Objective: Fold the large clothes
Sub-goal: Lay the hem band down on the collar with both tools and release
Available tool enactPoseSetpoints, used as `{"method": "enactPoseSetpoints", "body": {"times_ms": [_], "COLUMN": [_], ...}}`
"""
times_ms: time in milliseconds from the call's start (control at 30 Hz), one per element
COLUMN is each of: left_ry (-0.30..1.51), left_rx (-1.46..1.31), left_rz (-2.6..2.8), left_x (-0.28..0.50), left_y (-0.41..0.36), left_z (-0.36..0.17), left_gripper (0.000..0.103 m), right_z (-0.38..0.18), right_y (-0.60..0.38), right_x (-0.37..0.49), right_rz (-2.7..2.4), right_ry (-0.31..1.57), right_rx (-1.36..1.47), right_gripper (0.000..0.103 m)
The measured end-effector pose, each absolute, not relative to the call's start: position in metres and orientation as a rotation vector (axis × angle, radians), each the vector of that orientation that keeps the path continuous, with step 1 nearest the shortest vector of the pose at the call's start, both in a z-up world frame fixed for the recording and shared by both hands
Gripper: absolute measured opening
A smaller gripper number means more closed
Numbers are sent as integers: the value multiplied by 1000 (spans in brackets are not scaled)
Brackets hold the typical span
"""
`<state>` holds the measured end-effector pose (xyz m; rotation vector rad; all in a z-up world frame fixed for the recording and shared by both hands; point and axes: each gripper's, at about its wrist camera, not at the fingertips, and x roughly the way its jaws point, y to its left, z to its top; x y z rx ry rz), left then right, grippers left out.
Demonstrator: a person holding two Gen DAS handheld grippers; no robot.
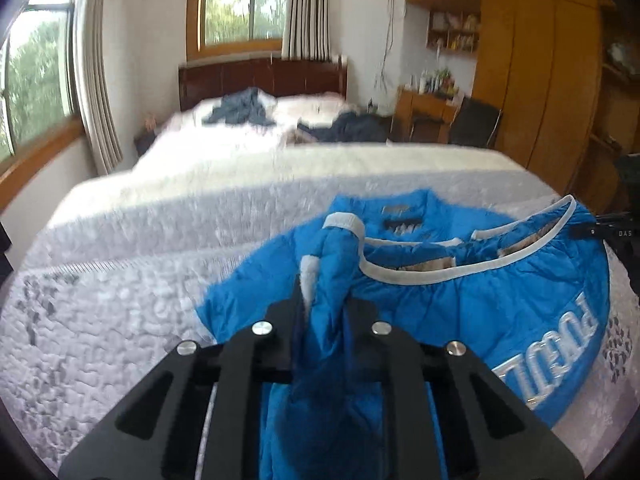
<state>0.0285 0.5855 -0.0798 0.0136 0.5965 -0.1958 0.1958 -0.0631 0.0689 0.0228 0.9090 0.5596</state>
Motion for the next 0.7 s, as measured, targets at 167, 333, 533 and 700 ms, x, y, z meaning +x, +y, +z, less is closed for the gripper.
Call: {"method": "enactPoseSetpoints", "body": {"times_ms": [167, 333, 533, 700], "left_ry": [494, 515, 711, 899], "left_rx": [-38, -47, -72, -59], "left_rz": [-148, -104, -51, -10], "left_x": [51, 110, 188, 228], "left_y": [587, 580, 579, 585], "left_z": [-29, -18, -72, -137], "left_gripper": [14, 14, 15, 24], "right_z": [120, 134, 89, 31], "right_y": [-66, -60, -46, -46], "right_x": [216, 275, 333, 359], "right_rz": [507, 448, 378, 325], "right_ry": [839, 878, 989, 1088], "right_rx": [87, 151, 160, 184], "right_gripper": [12, 12, 12, 13]}}
